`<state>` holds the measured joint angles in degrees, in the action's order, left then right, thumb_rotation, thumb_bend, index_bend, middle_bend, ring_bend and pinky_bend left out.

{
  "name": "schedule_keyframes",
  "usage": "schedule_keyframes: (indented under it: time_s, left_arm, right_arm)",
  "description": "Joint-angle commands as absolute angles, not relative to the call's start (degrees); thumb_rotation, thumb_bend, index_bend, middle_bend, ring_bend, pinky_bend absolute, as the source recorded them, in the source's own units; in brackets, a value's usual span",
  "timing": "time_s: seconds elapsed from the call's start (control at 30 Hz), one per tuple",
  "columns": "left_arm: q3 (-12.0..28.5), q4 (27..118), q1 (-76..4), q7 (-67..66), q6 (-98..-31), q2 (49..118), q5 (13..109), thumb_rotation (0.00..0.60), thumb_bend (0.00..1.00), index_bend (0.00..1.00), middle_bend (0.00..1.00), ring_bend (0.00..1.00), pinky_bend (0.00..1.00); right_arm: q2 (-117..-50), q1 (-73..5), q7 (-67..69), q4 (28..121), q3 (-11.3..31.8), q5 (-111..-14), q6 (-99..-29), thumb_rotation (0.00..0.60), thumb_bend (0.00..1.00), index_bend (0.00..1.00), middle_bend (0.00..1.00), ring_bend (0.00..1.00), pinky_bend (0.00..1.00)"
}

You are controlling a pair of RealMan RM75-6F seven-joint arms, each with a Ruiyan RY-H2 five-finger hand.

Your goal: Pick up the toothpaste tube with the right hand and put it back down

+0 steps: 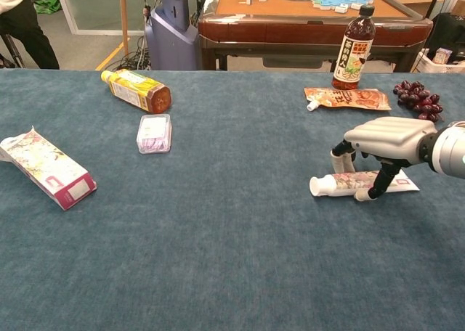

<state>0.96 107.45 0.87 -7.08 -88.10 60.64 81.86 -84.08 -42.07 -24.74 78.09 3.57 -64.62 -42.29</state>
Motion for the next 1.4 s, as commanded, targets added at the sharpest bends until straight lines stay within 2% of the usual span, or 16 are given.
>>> schedule_keyframes:
  time_s: [0.03,0.17,0.33,0.43,0.63,1.0,1.13,1.4]
  left_arm:
    - [0.95,107.46,0.92,-7.09,-88.08,60.63,81.81,0.600,0.22,0.19,0.43,0.36,0.01]
    - [0.97,107.56,0.93,-7.18,-88.07,60.59,81.79,0.600,0.22,0.19,0.43,0.35,0.01]
    - [1.09,107.81,-0.15,-7.43,-86.68,59.56,82.67,0.600,0.22,0.19,0.43,0.36,0.01]
    - [1.64,108.31,-1.81,-6.87,-84.86,57.98,83.62,0.600,0.22,0.19,0.43,0.36,0.01]
    - [2.47,109.12,-6.63,-7.08,-79.10,54.85,86.29,0.600,0.22,0.19,0.43,0.36,0.01]
    - [5.42,108.33,-15.36,-4.13,-69.67,52.34,86.77,0.600,0.22,0.19,0.43,0.37,0.01]
    - [5.90,108.06,-18.79,-2.24,-66.00,51.83,88.23,0.600,0.22,0.17,0.44,0.38,0.01]
    - [5.47,108.17,-26.72,-0.11,-56.63,51.97,92.76,0.600,0.22,0.13,0.48,0.41,0.01]
  right_arm:
    - [-84.08,-42.60,-25.56,77.93,3.38,-63.66,-41.74,0.600,0.35,0.46,0.50,0.30,0.30]
    - [-84.15,-43.08,-26.32,78.06,3.30,-62.76,-41.57,0.600,0.42,0.51,0.53,0.33,0.31]
    - [-82.98,-44.64,-26.36,79.37,3.92,-60.22,-39.21,0.600,0.64,0.59,0.58,0.39,0.32]
    - [-81.25,-46.26,-26.59,80.90,4.54,-58.85,-37.64,0.600,0.73,0.64,0.62,0.45,0.34]
    - [-77.49,-50.01,-26.58,84.62,5.59,-55.93,-33.99,0.600,0.81,0.72,0.67,0.54,0.39]
    - [-70.15,-56.01,-21.96,92.53,8.10,-55.98,-28.06,0.600,0.85,0.74,0.69,0.56,0.42]
    - [-67.48,-57.96,-18.06,95.13,9.76,-58.20,-24.32,0.600,0.85,0.74,0.69,0.57,0.42]
    - [-66.12,-61.15,-16.15,96.83,10.06,-64.86,-21.94,0.600,0.85,0.74,0.69,0.59,0.42]
